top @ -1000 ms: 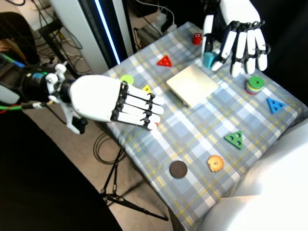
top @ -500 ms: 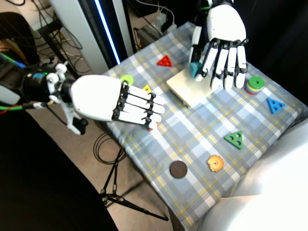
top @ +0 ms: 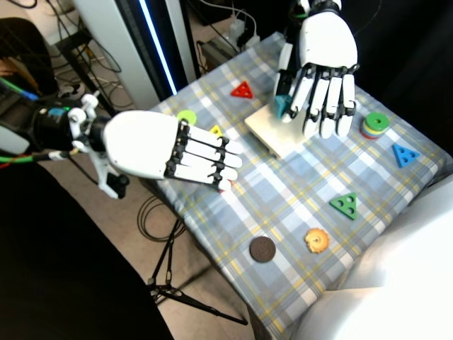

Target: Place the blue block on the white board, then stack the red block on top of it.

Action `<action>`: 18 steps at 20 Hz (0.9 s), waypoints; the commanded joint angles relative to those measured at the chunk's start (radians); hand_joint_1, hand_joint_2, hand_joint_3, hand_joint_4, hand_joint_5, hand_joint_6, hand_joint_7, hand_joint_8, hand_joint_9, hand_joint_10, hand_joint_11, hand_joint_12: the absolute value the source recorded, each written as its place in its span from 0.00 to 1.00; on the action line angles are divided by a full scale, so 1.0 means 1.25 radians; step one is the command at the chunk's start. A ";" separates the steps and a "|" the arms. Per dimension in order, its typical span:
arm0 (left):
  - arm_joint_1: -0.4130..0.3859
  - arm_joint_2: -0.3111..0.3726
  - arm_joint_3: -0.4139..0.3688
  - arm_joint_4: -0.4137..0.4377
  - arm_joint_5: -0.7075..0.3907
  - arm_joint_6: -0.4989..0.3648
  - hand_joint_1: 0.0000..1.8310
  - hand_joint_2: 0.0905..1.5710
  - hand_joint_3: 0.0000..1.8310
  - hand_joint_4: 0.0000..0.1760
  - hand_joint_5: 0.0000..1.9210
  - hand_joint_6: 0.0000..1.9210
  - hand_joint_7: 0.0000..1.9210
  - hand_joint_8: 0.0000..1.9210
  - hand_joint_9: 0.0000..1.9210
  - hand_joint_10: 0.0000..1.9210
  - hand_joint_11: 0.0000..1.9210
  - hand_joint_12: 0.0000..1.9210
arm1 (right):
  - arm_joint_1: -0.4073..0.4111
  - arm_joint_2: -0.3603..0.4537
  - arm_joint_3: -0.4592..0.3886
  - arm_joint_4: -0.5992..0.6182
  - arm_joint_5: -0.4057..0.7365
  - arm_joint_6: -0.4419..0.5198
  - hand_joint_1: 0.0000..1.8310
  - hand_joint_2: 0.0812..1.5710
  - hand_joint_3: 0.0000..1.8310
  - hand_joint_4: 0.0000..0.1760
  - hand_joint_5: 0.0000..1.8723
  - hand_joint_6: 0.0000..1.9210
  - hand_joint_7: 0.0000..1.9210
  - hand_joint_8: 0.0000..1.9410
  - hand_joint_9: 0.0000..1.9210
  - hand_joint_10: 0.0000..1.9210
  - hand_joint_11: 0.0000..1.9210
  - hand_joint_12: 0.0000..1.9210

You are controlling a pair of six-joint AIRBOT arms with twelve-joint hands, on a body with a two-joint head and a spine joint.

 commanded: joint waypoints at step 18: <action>-0.006 -0.003 -0.001 0.007 -0.085 -0.001 0.55 0.59 0.00 0.39 0.46 0.00 0.28 0.00 0.15 0.00 0.00 0.14 | 0.011 -0.002 0.003 0.021 0.089 0.005 0.32 0.78 0.00 0.00 0.20 0.00 0.19 0.00 0.21 0.00 0.10 0.31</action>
